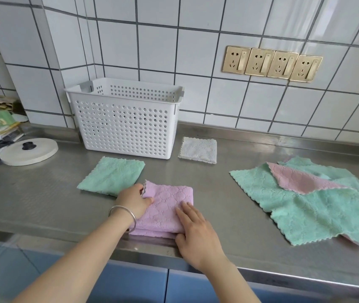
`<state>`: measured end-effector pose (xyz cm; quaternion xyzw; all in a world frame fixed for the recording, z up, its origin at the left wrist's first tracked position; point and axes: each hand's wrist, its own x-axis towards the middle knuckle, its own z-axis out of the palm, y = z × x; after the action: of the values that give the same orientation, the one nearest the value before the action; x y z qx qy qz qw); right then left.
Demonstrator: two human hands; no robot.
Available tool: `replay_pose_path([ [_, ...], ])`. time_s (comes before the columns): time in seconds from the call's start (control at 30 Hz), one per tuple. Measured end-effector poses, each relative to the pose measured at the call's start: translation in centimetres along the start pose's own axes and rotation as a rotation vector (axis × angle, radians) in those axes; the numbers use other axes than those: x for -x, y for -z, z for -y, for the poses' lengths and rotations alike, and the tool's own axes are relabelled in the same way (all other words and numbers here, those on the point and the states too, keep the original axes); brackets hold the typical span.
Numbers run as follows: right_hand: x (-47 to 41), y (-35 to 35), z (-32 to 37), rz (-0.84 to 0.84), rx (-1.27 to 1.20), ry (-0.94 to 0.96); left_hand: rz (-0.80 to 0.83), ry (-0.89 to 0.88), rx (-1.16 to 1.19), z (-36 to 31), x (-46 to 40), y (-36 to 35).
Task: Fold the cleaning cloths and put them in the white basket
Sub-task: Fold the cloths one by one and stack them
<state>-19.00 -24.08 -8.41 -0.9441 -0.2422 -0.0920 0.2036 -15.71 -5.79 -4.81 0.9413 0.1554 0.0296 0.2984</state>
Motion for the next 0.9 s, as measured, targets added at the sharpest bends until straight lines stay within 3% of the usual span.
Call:
replay_pose_path([
  [0.07,0.1,1.0,0.0,0.106,-0.102,-0.06,-0.034,-0.013,-0.127,0.3,0.1,0.0],
  [0.2,-0.7,2.1,-0.8,-0.09,-0.165,-0.387,-0.011,0.061,-0.296,1.4,0.5,-0.2],
  [0.27,-1.6,2.2,-1.2,0.004,-0.083,-0.561,0.036,0.092,-0.36,1.7,0.7,-0.5],
  [0.37,-2.4,2.1,-0.7,0.135,-0.076,-0.574,0.064,0.092,-0.367,1.6,1.0,-1.2],
  [0.47,-2.9,2.0,-0.3,0.133,-0.185,-0.556,-0.013,0.052,-0.186,0.6,1.4,-1.7],
  [0.6,-5.3,3.8,-1.9,0.009,-0.622,-0.623,-0.028,0.082,0.423,-2.6,-0.5,-1.1],
  [0.67,-7.4,5.0,-3.5,-0.093,-0.687,-0.644,-0.057,0.084,0.575,-5.0,-2.8,-1.1],
  [0.77,-11.7,6.5,-6.5,-0.211,-0.699,-0.671,-0.138,-0.029,0.647,-9.2,-6.6,-1.1],
  [0.9,-17.9,7.2,-10.4,-0.244,-0.745,-0.7,-0.103,-0.22,0.387,-13.2,-12.6,-1.6],
])
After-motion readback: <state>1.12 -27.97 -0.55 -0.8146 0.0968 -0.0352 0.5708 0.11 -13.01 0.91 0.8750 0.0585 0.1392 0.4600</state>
